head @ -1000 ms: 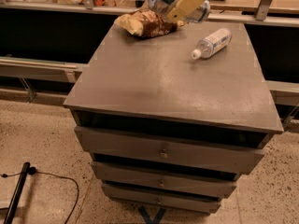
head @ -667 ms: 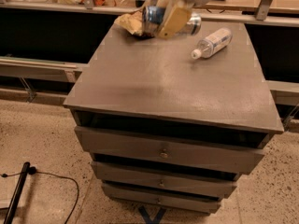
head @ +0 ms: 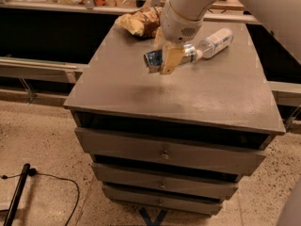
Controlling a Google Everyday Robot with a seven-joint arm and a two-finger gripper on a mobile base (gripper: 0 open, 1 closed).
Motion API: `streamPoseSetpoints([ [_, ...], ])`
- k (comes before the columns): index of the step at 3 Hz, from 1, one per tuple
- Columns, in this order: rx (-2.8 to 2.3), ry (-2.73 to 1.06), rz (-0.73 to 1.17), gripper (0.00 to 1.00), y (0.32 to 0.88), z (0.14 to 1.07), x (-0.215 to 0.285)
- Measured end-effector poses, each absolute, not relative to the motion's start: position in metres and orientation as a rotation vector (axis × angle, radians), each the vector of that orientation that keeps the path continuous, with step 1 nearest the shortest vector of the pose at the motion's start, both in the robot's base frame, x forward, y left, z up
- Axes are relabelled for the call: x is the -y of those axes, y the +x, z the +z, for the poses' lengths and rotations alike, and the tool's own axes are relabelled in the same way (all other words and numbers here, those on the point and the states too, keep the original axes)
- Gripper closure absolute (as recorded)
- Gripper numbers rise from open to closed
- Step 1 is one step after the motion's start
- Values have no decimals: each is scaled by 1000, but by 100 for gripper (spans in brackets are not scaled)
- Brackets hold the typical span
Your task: Knock redbull can over
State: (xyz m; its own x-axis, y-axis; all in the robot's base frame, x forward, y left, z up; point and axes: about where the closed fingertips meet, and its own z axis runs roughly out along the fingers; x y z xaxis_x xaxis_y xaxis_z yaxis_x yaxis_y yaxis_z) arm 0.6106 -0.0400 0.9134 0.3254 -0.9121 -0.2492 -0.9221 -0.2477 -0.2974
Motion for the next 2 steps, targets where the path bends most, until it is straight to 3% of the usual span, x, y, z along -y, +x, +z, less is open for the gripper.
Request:
streamPoseSetpoints([
  [2,-1353,-2366,155,100,601,892,7],
])
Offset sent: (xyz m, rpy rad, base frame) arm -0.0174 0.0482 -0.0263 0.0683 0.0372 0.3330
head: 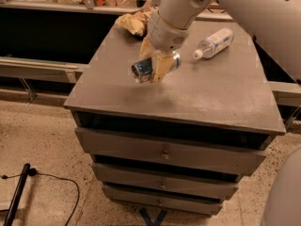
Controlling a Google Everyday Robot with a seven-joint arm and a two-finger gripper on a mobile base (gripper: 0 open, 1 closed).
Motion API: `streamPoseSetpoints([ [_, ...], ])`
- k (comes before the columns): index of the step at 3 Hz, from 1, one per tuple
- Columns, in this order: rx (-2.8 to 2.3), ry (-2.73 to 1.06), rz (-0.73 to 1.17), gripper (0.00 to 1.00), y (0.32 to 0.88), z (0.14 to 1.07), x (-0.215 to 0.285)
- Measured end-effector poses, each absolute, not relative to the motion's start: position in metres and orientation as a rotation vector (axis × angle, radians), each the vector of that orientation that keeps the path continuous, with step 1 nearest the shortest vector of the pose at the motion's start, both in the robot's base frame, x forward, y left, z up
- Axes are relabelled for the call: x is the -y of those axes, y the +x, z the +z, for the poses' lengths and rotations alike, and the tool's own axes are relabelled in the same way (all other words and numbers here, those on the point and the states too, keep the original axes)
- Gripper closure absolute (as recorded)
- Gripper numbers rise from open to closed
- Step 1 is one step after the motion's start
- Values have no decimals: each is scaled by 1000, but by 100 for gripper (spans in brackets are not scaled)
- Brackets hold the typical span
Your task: Knock redbull can over
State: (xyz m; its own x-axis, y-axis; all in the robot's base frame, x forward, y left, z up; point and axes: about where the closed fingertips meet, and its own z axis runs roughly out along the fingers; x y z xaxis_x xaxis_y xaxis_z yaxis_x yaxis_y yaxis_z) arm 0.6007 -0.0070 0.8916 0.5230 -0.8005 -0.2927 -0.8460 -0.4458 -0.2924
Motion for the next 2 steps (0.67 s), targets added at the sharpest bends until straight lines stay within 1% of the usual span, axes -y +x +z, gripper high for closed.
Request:
streamPoseSetpoints([
  [2,-1367,-2375,236,100,608,869,-14],
])
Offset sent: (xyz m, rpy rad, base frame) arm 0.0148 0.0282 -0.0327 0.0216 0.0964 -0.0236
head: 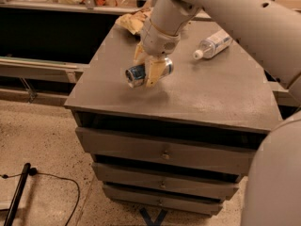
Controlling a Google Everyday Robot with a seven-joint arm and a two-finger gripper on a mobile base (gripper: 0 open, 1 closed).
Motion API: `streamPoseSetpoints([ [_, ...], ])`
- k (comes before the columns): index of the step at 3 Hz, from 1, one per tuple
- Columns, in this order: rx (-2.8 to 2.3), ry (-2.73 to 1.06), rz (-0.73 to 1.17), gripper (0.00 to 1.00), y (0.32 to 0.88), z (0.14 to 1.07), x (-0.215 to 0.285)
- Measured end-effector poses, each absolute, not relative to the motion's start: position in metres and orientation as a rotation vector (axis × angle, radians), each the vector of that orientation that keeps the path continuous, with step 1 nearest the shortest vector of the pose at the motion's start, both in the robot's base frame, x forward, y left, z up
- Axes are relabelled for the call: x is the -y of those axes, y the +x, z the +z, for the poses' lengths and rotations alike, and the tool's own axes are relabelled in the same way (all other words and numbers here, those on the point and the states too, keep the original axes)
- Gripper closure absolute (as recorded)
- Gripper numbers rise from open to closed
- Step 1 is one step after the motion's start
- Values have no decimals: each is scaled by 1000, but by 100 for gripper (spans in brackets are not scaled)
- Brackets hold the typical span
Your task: Knock redbull can over
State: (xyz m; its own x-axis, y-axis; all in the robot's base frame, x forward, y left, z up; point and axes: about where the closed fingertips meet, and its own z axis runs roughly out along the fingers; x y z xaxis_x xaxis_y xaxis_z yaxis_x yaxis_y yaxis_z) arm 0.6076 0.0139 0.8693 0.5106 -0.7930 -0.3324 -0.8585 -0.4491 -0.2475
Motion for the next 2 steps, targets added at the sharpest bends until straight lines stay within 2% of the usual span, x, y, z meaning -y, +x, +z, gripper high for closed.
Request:
streamPoseSetpoints([
  [1,-1395,-2376,272,87,613,861,-19],
  [2,-1426,-2381,273,62,617,855,-21],
])
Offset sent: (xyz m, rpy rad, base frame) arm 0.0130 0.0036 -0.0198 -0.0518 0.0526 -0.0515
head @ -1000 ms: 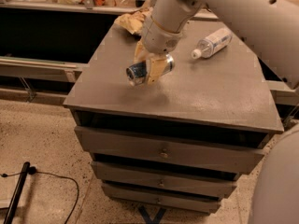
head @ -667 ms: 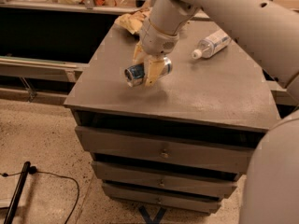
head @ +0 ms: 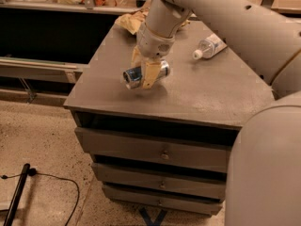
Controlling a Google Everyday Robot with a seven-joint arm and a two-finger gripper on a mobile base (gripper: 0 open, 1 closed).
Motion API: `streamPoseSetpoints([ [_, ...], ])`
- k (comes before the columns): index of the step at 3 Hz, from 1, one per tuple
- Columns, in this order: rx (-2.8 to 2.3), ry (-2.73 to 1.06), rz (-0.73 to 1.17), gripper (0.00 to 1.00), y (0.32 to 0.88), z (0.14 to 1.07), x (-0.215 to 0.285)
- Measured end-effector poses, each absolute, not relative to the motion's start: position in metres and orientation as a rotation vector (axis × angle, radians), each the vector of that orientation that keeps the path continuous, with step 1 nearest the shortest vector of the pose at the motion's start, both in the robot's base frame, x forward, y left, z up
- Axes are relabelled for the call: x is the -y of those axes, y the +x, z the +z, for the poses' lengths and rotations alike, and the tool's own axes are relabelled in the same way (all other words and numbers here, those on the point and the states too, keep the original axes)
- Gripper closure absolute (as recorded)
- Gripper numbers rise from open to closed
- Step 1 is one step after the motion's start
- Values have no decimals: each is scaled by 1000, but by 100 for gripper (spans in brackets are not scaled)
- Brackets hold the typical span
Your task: Knock redbull can over
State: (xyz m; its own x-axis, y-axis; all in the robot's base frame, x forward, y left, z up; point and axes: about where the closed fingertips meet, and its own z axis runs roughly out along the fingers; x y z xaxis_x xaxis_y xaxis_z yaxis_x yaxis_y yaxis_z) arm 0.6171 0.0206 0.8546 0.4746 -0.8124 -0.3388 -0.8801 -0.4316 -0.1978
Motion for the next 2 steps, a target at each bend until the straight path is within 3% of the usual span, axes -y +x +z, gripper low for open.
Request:
streamPoseSetpoints([
  [2,-1492,-2357,275,16,623,849,-14],
])
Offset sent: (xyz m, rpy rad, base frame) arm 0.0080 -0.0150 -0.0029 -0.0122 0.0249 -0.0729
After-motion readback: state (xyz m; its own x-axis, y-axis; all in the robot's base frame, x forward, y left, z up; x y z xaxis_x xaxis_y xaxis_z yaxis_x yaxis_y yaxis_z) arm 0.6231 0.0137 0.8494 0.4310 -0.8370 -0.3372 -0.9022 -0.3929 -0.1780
